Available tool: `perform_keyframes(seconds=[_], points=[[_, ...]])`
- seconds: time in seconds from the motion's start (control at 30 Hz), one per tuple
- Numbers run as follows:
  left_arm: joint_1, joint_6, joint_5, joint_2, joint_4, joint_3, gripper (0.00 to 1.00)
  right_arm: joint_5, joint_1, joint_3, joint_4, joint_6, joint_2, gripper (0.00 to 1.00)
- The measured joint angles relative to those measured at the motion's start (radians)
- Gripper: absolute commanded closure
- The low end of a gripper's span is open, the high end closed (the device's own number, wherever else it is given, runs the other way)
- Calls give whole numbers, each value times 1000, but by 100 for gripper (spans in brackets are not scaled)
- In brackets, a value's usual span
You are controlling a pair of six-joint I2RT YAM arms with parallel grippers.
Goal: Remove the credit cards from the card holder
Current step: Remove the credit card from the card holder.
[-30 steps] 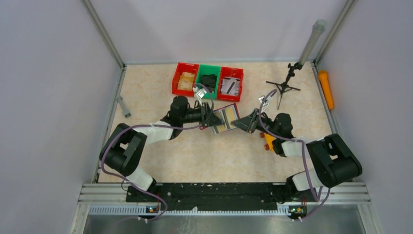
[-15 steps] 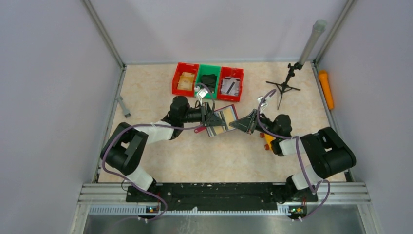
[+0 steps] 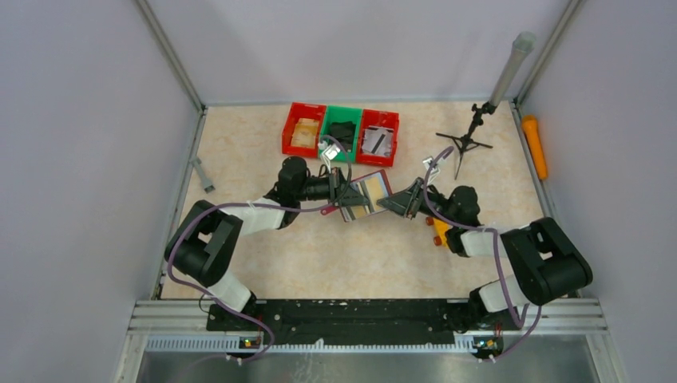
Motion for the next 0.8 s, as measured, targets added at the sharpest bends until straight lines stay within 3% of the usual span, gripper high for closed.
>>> perform_keyframes(seconds=[0.13,0.37,0.53,0.8], points=[[0,11,-7,0,-20,0,100,35,-16,-8,-48,-28,-42,80],[0,26,-14,0,-55,0,100,79,-42,-23,-89,-40,-60,83],[0,35,-27,0,-74,0,100,85,-56,-31,-91,-40,-68,100],[0,54,-36,0,-105,2,100,89,-77,-50,-77,-21,-69,100]])
